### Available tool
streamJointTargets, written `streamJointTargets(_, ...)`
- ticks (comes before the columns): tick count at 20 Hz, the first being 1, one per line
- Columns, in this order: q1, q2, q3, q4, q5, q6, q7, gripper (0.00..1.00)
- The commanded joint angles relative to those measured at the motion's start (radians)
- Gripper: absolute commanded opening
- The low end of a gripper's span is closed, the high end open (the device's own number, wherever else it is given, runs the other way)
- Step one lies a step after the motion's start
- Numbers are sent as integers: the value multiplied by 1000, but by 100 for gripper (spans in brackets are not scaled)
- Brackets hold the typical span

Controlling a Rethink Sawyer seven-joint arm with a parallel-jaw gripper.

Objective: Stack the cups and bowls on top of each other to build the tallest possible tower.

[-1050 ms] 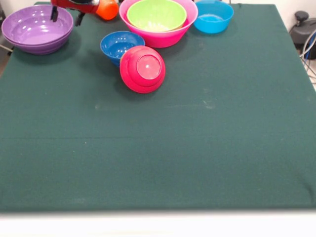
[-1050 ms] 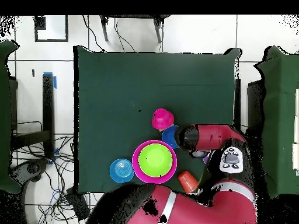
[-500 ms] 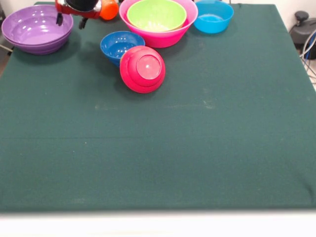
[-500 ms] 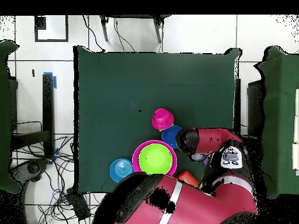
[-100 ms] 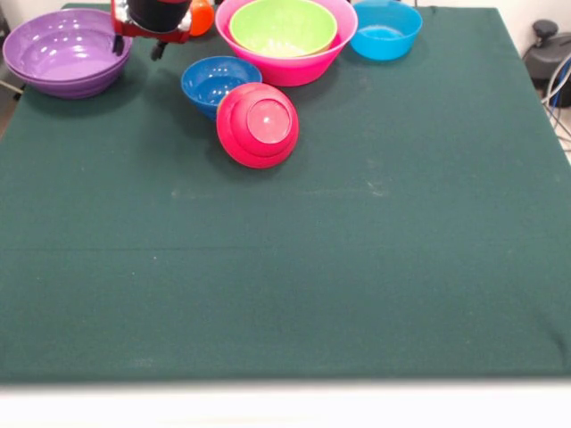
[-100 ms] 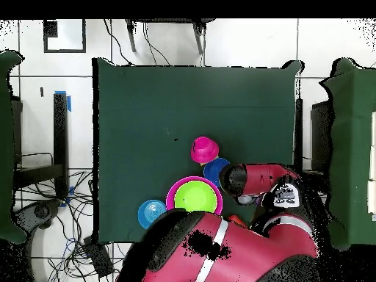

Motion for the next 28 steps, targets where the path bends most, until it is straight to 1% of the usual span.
streamJointTargets(1,16,45,115,-73,-68,-94,-16,0)
streamJointTargets(5,23,46,108,-81,-75,-92,-1,0)
streamJointTargets(9,18,42,110,-85,-77,-80,-7,0)
streamJointTargets(13,29,45,101,-94,-74,-81,16,0)
streamJointTargets(15,34,30,101,-88,-66,-68,16,0)
streamJointTargets(17,52,-5,97,-83,-55,-27,9,0)
streamJointTargets(18,71,-27,87,-85,-53,9,3,0)
streamJointTargets(21,175,-93,20,-131,-66,130,1,0)
streamJointTargets(22,204,-103,2,-159,-68,171,-4,0)
streamJointTargets(24,251,-108,-25,-213,-66,237,-5,0)
streamJointTargets(25,267,-105,-32,-242,-59,279,-12,0)
streamJointTargets(26,279,-95,-36,-273,-55,297,-7,0)
streamJointTargets(28,300,-77,-35,-332,-57,349,-36,0)
